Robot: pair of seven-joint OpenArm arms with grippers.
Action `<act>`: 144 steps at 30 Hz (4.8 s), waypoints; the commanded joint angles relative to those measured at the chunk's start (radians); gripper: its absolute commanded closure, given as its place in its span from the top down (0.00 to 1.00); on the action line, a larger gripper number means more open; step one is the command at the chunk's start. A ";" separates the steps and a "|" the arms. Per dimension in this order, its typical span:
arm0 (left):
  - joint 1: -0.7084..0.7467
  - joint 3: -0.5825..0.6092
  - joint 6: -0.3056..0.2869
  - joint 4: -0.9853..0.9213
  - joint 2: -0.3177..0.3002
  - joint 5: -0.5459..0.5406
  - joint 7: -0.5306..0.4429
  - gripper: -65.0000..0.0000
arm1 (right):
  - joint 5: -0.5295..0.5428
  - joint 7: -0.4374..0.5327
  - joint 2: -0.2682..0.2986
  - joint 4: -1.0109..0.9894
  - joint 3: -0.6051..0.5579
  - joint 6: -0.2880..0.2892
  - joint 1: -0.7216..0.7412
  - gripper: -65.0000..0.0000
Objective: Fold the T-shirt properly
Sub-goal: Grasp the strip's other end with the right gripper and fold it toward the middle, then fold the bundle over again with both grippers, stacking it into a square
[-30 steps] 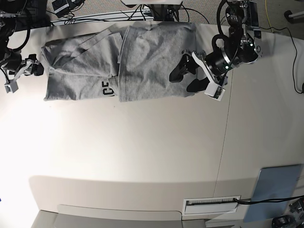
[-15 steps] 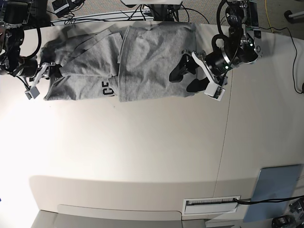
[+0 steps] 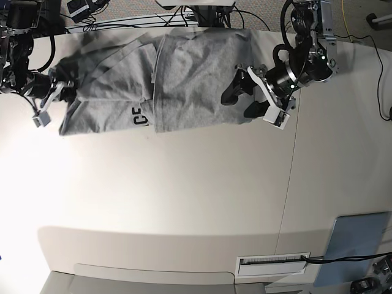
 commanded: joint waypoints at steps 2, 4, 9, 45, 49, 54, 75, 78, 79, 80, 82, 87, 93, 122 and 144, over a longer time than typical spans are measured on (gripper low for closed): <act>0.016 -0.001 -0.004 0.019 -0.002 0.000 -0.028 0.67 | 0.002 -0.007 0.051 0.011 0.055 -0.009 0.031 0.00; 0.034 -0.001 -0.003 0.019 -0.002 0.031 -0.039 0.67 | 0.005 -0.035 0.064 0.012 0.099 -0.009 0.042 0.00; 0.061 -0.001 0.046 0.016 -0.002 0.119 -0.078 0.67 | 0.082 -0.160 0.067 0.087 0.178 -0.009 0.040 0.00; 0.055 0.071 -0.034 -0.211 0.097 0.217 -0.162 0.67 | -0.535 0.096 -0.410 1.058 -0.744 -0.302 -0.194 0.00; 0.055 0.070 -0.034 -0.210 0.094 0.217 -0.162 0.67 | -0.560 0.096 -0.409 1.058 -0.756 -0.302 -0.194 0.07; 0.054 0.070 -0.034 -0.209 0.093 0.217 -0.161 0.67 | -0.455 0.098 -0.410 1.058 -0.756 -0.301 -0.182 0.25; 0.054 -0.227 -0.143 -0.123 -0.022 -0.179 -0.055 0.67 | -0.663 0.058 -0.406 1.058 -0.443 -0.283 -0.161 0.25; 0.048 -0.185 -0.139 -0.117 -0.021 -0.184 -0.055 0.67 | -0.673 0.039 -0.403 1.058 -0.285 -0.283 -0.164 0.25; 0.042 -0.161 -0.138 -0.117 -0.021 -0.183 -0.053 0.67 | -0.673 0.039 -0.398 1.058 -0.233 -0.283 -0.167 0.25; 0.036 -0.134 -0.137 -0.117 -0.021 -0.183 -0.047 0.67 | -0.672 0.038 -0.388 1.058 -0.185 -0.285 -0.171 0.25; 0.021 -0.076 -0.121 -0.117 -0.021 -0.183 -0.014 0.67 | -0.672 0.038 -0.366 1.058 -0.098 -0.287 -0.186 0.25; 0.019 -0.001 -0.106 -0.115 -0.021 -0.246 0.087 0.67 | -0.673 0.038 -0.304 1.058 0.067 -0.288 -0.235 0.25; 0.091 -0.022 -0.109 -0.061 -0.022 -0.312 0.156 0.67 | -0.673 0.038 -0.260 1.058 0.182 -0.290 -0.270 0.25; 0.204 -0.022 -0.139 -0.052 -0.087 -0.473 0.497 0.00 | -0.672 0.048 -0.254 1.058 0.200 -0.291 -0.283 0.25; 0.092 -0.021 -0.159 -0.052 -0.203 -0.504 0.335 0.19 | -0.566 0.060 -0.255 1.058 0.200 -0.290 -0.283 0.25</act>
